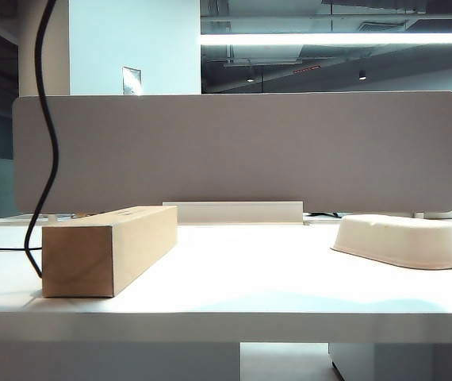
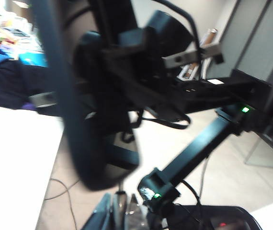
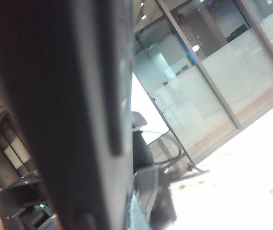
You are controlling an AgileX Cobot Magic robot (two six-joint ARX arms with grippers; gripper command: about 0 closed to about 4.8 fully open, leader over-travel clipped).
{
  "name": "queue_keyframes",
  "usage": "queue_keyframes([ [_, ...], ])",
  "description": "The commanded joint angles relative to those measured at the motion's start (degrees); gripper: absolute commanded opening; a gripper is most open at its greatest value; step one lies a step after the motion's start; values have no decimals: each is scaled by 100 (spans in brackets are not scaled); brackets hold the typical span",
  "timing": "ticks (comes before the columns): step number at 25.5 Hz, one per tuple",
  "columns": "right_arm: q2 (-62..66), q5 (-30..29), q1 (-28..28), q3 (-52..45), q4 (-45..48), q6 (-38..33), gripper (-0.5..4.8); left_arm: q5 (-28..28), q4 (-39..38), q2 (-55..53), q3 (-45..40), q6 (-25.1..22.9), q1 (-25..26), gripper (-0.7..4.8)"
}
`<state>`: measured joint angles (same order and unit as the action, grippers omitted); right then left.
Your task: Pick up the charging cable and the phone, plug the charging cable into the charging port on the phone, and finally place them back on the table.
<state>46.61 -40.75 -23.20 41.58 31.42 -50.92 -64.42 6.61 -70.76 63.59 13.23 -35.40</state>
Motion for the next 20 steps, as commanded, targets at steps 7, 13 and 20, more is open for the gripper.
queue_keyframes([
  [7,11,109,-4,44,258,31,-4,-111,66,22,15,118,219,-6],
  [13,214,162,-4,44,527,55,-4,-140,26,22,15,179,219,-6],
  [20,284,164,-4,44,577,55,-4,-120,33,20,15,181,219,-6],
])
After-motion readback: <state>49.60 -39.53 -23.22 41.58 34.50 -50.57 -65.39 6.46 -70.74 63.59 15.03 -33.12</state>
